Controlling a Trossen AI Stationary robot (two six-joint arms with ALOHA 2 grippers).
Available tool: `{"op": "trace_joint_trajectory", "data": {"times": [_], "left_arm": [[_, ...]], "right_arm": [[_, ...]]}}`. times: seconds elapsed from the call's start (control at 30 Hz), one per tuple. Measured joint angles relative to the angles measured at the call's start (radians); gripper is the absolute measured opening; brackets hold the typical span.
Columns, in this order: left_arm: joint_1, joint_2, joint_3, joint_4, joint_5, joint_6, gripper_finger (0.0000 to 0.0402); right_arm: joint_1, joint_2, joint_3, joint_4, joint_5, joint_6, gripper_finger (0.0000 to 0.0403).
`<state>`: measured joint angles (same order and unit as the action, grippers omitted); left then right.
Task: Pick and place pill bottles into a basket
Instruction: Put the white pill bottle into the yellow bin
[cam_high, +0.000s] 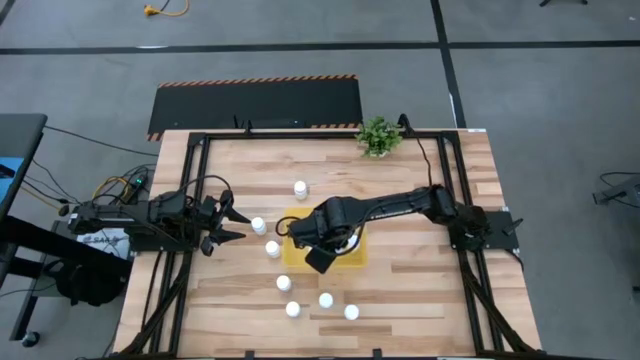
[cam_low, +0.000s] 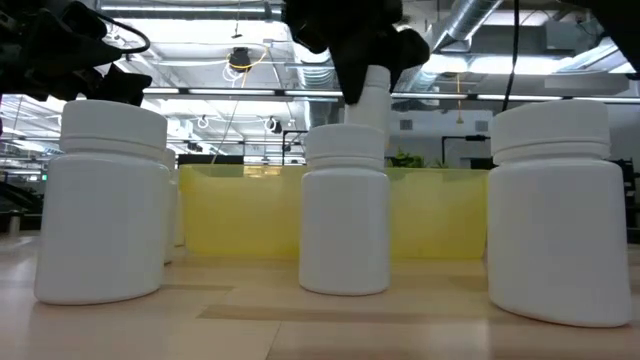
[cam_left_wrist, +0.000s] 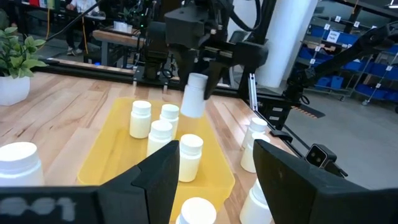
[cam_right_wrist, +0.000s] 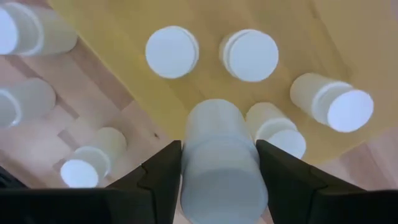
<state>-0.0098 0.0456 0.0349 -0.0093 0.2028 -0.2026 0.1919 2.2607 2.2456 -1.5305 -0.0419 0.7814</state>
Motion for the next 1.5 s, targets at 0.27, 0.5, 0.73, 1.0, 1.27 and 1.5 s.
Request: {"op": "trace_joint_trajectory", "data": {"times": [0.27, 0.5, 0.73, 1.0, 1.27, 1.5], "left_arm": [[0.000, 0.000, 0.000, 0.000, 0.000, -0.001, 0.0194], [0.000, 0.000, 0.000, 0.000, 0.000, -0.002, 0.0194], [0.000, 0.000, 0.000, 0.000, 0.000, -0.003, 0.0194], [0.000, 0.000, 0.000, 0.000, 0.000, -0.003, 0.0194], [0.000, 0.000, 0.000, 0.002, 0.000, -0.004, 0.0194], [0.000, 0.000, 0.000, 0.003, 0.001, -0.004, 0.0194]], "right_arm": [[-0.003, 0.004, -0.025, 0.023, 0.025, -0.019, 0.0183], [-0.001, 0.004, -0.076, 0.071, 0.023, -0.022, 0.0184], [-0.004, 0.003, -0.076, 0.085, 0.041, -0.030, 0.0180], [-0.004, 0.004, -0.076, 0.088, 0.046, -0.033, 0.0184], [-0.003, 0.055, -0.079, 0.083, 0.032, -0.057, 0.0186], [-0.011, 0.051, -0.077, 0.104, 0.043, -0.062, 0.0181]]}}
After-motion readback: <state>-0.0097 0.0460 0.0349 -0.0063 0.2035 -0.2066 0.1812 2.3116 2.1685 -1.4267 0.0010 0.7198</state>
